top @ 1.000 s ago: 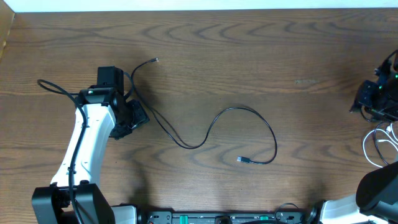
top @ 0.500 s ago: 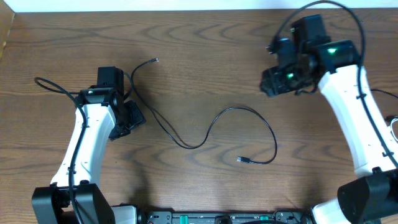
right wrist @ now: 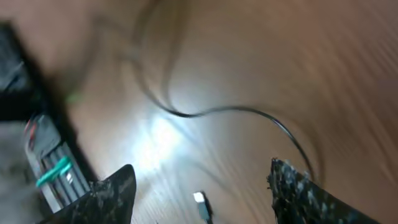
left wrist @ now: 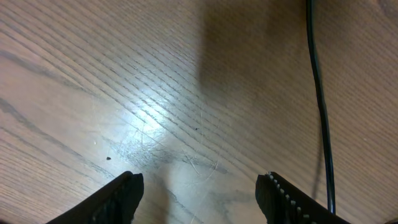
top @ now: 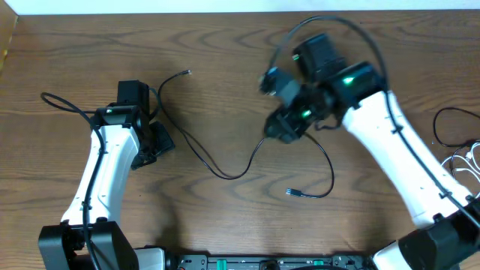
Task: Untangle cables
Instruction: 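Move the right gripper back to the remaining black cable at center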
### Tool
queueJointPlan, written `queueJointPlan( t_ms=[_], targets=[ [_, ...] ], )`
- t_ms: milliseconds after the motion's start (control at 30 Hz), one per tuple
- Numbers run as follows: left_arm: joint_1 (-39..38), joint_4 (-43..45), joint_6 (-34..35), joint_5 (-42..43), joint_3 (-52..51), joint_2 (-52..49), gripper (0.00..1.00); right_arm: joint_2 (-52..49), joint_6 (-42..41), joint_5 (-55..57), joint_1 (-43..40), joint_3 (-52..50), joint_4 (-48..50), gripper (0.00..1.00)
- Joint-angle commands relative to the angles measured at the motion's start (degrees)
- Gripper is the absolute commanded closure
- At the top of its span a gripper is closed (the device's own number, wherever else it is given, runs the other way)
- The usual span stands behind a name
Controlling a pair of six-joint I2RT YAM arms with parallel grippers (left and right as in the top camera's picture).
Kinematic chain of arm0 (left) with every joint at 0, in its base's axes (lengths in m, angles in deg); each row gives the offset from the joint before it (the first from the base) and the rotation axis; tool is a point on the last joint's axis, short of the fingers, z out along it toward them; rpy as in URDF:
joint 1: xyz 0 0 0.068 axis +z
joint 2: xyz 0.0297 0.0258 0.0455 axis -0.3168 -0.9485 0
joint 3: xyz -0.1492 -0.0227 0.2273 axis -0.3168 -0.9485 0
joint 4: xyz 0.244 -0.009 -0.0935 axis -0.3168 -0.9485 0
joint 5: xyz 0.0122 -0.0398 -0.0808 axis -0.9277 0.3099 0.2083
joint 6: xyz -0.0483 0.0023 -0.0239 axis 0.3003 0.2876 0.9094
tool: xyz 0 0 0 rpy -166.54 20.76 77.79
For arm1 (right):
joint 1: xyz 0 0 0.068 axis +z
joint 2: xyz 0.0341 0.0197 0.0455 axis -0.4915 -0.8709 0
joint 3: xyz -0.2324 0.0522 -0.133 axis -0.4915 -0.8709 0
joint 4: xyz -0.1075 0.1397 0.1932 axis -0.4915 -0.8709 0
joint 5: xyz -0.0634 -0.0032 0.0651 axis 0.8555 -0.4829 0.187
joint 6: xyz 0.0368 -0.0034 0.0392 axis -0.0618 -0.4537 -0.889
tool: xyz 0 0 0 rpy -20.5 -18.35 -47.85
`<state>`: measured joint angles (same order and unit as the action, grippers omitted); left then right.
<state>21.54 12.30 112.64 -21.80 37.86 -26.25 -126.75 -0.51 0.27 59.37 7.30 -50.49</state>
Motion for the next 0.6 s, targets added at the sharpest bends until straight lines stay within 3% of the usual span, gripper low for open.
queueJointPlan(
  t_ms=[0, 300, 433, 567],
  targets=[
    [0.13, -0.85, -0.33, -2.67, 0.17, 0.00, 0.36, -0.15, 7.06, -0.98, 5.57, 0.63, 2.45, 0.34],
    [0.15, -2.16, -0.33, -5.70, 0.17, 0.00, 0.36, -0.20, 4.92, 0.57, 11.23, 0.63, 6.62, 0.34],
    [2.25, -3.21, 4.98, -11.98, 0.22, 0.11, 0.36, -0.20, -3.50, 1.01, 11.93, 0.52, 10.73, 0.35],
    [7.76, -3.78, 8.59, -9.75, 0.26, 1.27, 0.36, -0.20, -15.37, 3.19, 12.31, -0.59, 16.50, 0.36]
  ],
)
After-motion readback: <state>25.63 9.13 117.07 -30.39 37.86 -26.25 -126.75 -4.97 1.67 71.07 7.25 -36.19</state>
